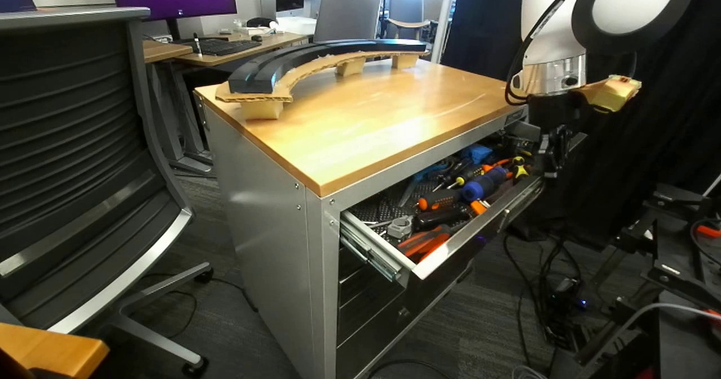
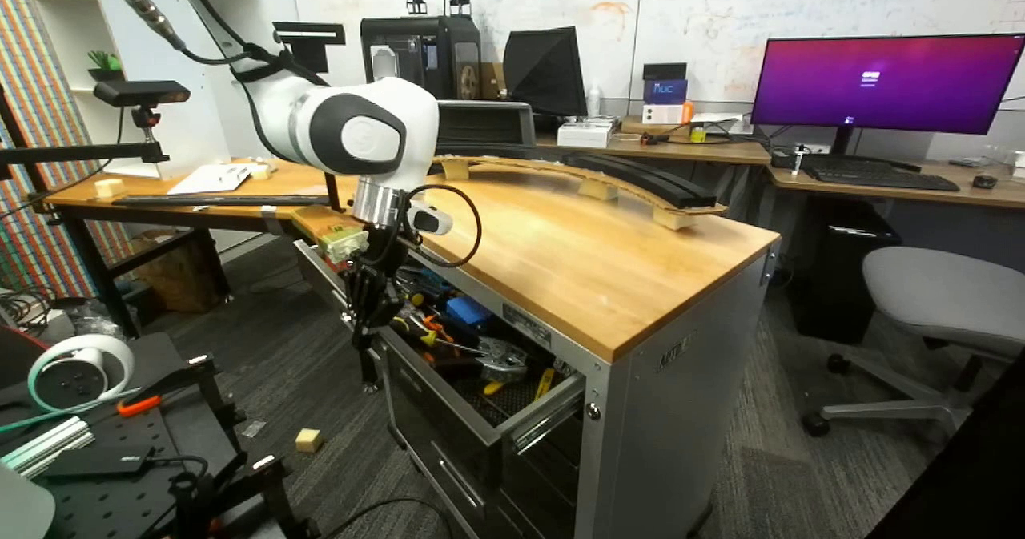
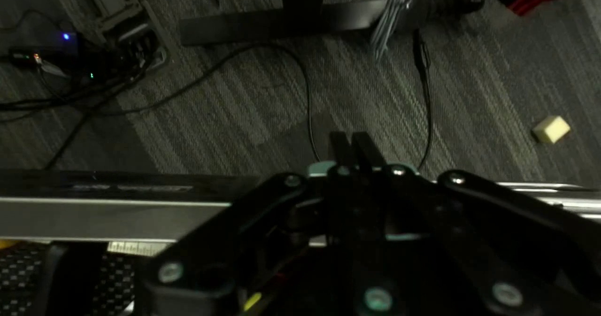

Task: Put the screwdriver in the drawer and close it

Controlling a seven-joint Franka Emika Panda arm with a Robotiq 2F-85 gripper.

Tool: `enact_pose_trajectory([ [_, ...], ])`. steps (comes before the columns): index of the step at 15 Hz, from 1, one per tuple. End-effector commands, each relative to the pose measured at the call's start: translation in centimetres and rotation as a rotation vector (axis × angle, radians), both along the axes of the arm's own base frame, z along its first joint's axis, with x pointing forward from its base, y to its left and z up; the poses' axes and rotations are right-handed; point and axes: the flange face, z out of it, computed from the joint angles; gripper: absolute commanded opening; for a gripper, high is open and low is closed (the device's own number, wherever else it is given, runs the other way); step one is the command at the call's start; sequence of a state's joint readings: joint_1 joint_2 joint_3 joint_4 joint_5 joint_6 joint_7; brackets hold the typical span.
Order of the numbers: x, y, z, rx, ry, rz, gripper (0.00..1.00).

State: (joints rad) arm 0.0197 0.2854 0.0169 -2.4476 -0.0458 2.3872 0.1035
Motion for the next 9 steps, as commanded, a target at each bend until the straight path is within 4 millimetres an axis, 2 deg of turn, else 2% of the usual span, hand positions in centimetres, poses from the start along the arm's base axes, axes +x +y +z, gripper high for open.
enact_pose_trajectory([
  [1,1.9,0.9,0.5,-0.012,-0.189,0.006,0.09],
  [4,2.7,1.6,0.6,-0.035,-0.32,0.046,0.09],
  [9,2.8,2.4,1.6,-0.066,-0.523,0.11,0.09],
])
